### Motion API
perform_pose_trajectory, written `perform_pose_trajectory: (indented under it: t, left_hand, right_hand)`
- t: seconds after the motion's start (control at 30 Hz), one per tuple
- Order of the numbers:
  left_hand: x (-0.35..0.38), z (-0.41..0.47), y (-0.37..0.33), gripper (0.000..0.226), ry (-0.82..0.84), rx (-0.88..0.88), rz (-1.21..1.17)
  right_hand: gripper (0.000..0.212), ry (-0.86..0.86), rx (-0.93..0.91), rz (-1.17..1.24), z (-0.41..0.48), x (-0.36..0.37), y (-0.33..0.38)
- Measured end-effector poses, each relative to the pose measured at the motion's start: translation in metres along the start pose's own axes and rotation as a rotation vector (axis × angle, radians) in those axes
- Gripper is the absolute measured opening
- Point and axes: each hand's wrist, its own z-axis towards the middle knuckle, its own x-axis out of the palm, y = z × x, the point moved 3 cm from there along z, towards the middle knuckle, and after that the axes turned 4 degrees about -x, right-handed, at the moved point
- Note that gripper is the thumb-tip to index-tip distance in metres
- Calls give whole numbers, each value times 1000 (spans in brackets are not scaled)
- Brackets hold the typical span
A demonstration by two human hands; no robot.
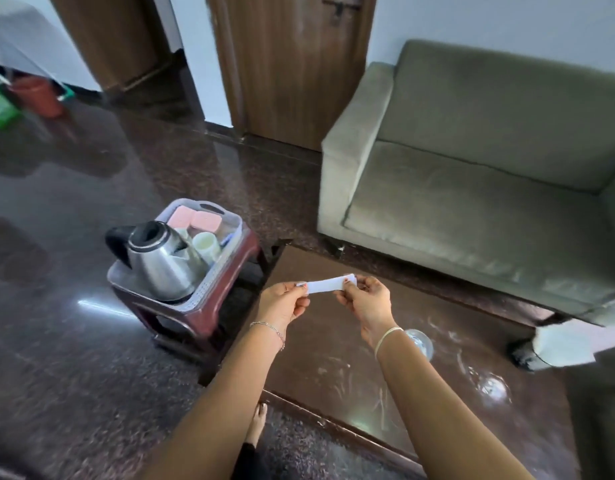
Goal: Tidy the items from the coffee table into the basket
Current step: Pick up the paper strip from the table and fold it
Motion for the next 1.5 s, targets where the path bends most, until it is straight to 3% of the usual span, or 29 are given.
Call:
perform_pose_trajectory:
  t: [0.13, 0.3, 0.53, 0.73, 0.83, 1.27, 1.5]
  left_hand:
    - [-58, 46, -36, 9, -37, -12, -36]
    - [-114, 105, -79, 14, -52, -46, -97]
    - [-153, 174, -107, 21, -66, -85, -153]
    - [-160, 223, -99, 47, -46, -78, 10]
    - [-161, 238, -91, 40, -81, -49, 154]
    - [-160, 287, -63, 27, -159, -10, 255]
    - [-154, 290, -54, 27, -175, -28, 239]
  right_hand:
    - [6, 68, -36, -79, 26, 85, -2]
    - [19, 85, -50, -160, 66, 183, -12]
    - [22, 58, -37, -323, 121, 265, -28]
    - [25, 73, -106, -530, 169, 303, -34]
    - [19, 100, -148, -633, 195, 321, -37]
    - [15, 387, -413, -1244, 262, 385, -75]
    - [9, 398, -484, -1362, 267, 392, -93]
